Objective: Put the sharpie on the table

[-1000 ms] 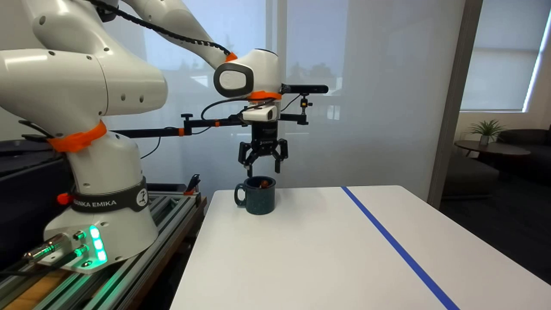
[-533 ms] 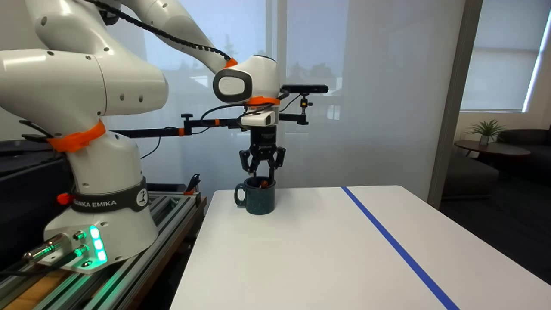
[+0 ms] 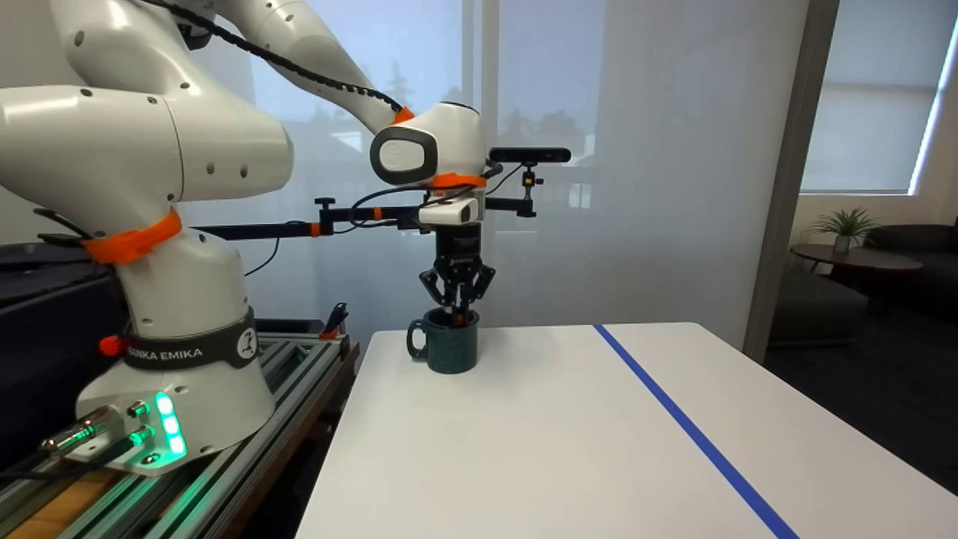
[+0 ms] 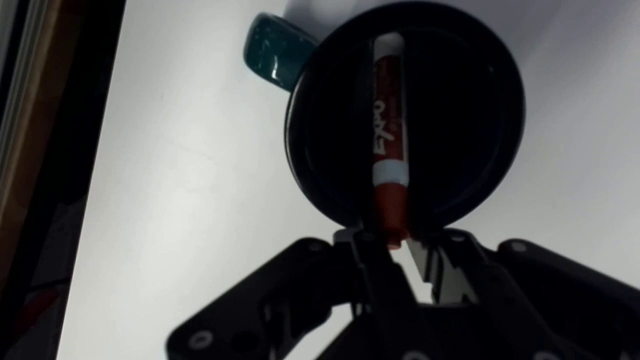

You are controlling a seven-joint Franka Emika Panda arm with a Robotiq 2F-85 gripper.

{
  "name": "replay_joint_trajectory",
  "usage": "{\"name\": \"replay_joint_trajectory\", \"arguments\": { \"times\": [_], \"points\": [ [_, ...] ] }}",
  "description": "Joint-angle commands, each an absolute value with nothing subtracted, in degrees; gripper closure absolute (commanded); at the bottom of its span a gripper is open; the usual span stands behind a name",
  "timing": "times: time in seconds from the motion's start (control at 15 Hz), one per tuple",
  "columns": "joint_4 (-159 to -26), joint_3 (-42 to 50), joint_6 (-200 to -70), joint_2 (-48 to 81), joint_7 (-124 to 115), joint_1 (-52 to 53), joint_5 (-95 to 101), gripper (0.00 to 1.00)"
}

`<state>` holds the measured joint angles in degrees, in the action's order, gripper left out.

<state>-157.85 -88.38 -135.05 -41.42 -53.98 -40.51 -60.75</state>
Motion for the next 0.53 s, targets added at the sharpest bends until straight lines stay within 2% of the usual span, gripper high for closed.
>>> {"name": "replay_joint_trajectory", "arguments": {
  "times": [0.0,0.47],
  "points": [
    [-157.8,-89.8,-135.5,-43.7,-53.4,-40.8,-63.5,0.95],
    [-157.8,-86.7,-134.8,-44.7,-54.1,-38.9,-62.6,0.95]
  ]
}}
